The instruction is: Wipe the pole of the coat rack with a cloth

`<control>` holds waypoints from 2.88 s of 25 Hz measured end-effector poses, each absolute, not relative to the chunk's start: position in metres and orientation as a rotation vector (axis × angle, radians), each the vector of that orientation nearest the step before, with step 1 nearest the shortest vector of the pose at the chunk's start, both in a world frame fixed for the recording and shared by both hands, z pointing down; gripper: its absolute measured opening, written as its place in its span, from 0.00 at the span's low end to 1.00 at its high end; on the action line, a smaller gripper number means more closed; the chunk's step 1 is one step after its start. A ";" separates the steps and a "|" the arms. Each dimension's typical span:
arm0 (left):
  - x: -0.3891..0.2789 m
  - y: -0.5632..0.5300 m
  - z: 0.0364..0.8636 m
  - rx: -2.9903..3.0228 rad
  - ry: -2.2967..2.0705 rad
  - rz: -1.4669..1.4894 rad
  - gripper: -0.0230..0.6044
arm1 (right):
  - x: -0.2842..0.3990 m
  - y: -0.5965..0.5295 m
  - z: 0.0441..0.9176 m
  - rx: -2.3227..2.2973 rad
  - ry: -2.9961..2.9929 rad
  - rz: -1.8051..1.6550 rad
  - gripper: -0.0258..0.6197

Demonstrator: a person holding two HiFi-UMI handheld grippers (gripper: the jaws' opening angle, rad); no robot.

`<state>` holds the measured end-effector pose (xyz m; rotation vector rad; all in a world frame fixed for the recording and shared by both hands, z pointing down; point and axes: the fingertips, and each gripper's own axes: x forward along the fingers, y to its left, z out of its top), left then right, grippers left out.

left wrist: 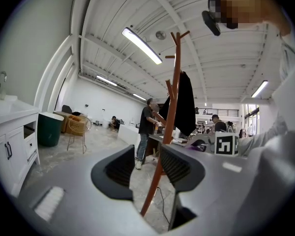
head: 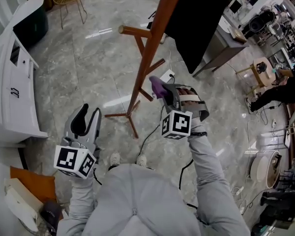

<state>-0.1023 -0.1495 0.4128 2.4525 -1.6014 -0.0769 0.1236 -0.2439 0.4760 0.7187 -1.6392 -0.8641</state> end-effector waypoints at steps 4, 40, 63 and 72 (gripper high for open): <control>-0.114 -0.144 0.413 2.424 -1.637 -0.094 0.31 | 0.100 -0.243 0.490 0.437 -1.561 -0.907 0.12; -0.153 -0.129 0.421 2.347 -1.693 -0.164 0.31 | 0.020 -0.158 0.554 -0.129 -1.409 -1.044 0.12; -0.143 -0.124 0.419 2.401 -1.663 -0.106 0.31 | 0.024 -0.088 0.540 0.425 -1.996 -0.651 0.12; -0.103 -0.138 0.404 2.503 -1.572 -0.064 0.31 | 0.093 -0.101 0.449 1.038 -2.174 -0.526 0.12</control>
